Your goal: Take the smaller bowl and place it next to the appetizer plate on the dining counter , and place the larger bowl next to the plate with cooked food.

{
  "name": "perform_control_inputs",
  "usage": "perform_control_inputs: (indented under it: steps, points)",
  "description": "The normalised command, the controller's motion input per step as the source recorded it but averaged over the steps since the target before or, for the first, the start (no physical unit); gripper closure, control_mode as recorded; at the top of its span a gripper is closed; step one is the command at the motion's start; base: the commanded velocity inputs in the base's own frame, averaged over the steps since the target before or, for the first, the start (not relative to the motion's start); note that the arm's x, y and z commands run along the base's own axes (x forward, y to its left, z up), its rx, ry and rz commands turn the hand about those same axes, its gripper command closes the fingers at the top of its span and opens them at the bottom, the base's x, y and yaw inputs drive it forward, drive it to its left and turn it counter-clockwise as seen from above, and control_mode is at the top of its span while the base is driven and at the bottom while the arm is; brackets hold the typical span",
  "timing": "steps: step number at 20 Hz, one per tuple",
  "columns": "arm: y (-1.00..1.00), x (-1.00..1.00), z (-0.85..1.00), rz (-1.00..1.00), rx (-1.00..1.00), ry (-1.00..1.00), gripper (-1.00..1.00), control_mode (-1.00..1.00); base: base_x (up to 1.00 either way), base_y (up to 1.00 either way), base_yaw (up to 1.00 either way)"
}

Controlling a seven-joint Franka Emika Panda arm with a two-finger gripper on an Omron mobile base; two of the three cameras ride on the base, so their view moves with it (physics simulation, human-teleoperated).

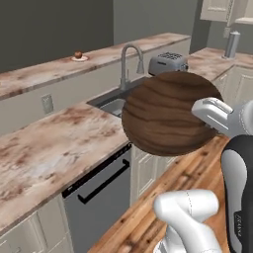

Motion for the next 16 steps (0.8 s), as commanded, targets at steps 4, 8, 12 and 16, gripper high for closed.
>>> perform_control_inputs:
  steps: [4, 8, 12, 16]
  points:
    - [0.00, 0.00, 0.00, 0.00, 0.00, 0.00, 1.00, 1.00, -0.55, 1.00, 0.10]
    - [0.00, 0.00, 0.00, 0.00, 0.00, 0.00, 1.00, 1.00, -0.53, 1.00, 0.10]
    - [0.00, 0.00, 0.00, 0.00, 0.00, 0.00, 1.00, 1.00, -0.50, 1.00, 0.09]
    - [0.00, 0.00, 0.00, 0.00, 0.00, 0.00, 1.00, 1.00, -0.38, 1.00, 0.09]
